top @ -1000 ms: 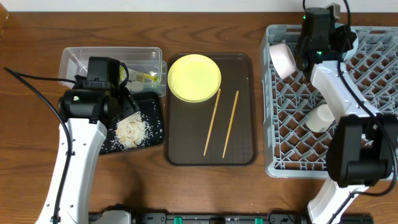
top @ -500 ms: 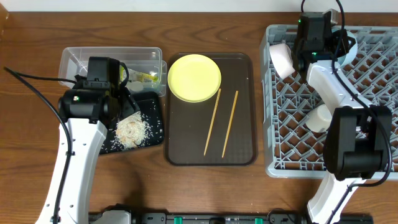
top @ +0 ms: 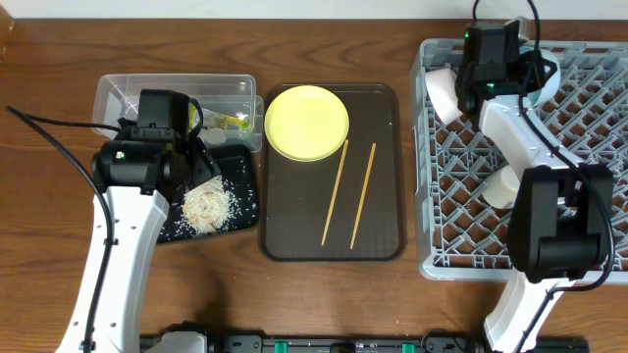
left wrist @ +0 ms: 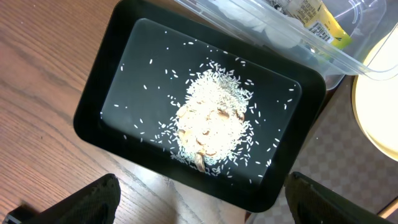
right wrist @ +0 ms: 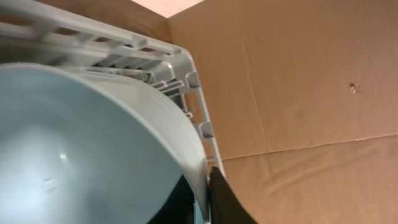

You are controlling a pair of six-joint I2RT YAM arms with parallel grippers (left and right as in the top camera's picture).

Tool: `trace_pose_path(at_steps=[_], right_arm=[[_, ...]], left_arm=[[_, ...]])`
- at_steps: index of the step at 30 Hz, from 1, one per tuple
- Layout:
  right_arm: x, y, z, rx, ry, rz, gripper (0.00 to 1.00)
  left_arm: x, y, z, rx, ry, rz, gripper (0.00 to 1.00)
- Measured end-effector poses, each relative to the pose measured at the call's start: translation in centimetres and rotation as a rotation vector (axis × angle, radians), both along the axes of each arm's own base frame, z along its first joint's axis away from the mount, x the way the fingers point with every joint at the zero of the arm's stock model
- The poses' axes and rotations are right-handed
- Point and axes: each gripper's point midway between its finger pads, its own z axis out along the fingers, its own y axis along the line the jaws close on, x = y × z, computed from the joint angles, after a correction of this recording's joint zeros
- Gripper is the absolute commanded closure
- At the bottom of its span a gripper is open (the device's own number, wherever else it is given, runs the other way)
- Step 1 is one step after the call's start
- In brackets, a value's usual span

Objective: Sort waste into correct bins and load items into the dishwasher rack
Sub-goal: 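Carry the blue bowl into the dish rack and stand it upright, then reach the right gripper to the brown tray and pinch one chopstick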

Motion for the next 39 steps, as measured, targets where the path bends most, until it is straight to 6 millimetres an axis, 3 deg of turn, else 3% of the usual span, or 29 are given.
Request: trace_pose_path(at_steps=[7,13,17,19,22,26,29,32,35,38,39], right_arm=[[0.0,2.9,-1.8,0.037,0.033,0.050,0.88],[-1.4,4.3,-3.6,0.087,0.074,0.050,0.80],[-2.6,5.3,-5.8,0.190,0.133,0.065,0.83],[-3.2,6.0,-6.5,0.279,0.130,0.072,0.76],[-3.8,7.0,-5.4,0.395,0.088,0.094,0.60],[-4.6,8.9,-0.3,0.539,-0.034,0.172,0.45],[-6.3,11.7,3.6,0.687,-0.077,0.290,0.43],[-8.2,16.3,5.2,0.879,-0.044,0.444,0.44],[-10.1,20.9,4.9,1.072,0.039,0.547,0.46],[-12.6,25.5,2.9,1.237,0.171,0.567,0.47],[-12.8,26.0,2.7,1.252,0.185,0.569,0.46]], left_arm=[[0.0,0.0,0.0,0.000,0.000,0.000,0.13],[0.0,0.0,0.0,-0.001,0.000,0.000,0.13],[0.0,-0.1,0.0,-0.007,0.001,-0.002,0.13],[0.0,-0.1,0.0,-0.008,0.000,-0.003,0.13],[0.0,-0.2,0.0,-0.011,0.000,-0.004,0.13],[0.0,-0.2,0.0,-0.012,0.000,-0.004,0.13],[0.0,-0.2,-0.1,-0.013,0.001,-0.005,0.13],[0.0,-0.3,-0.1,-0.014,0.000,-0.005,0.12],[0.0,-0.3,-0.1,-0.014,0.000,-0.005,0.13],[0.0,-0.3,-0.1,-0.014,0.000,-0.005,0.13],[0.0,-0.3,-0.1,-0.014,0.000,-0.005,0.13]])
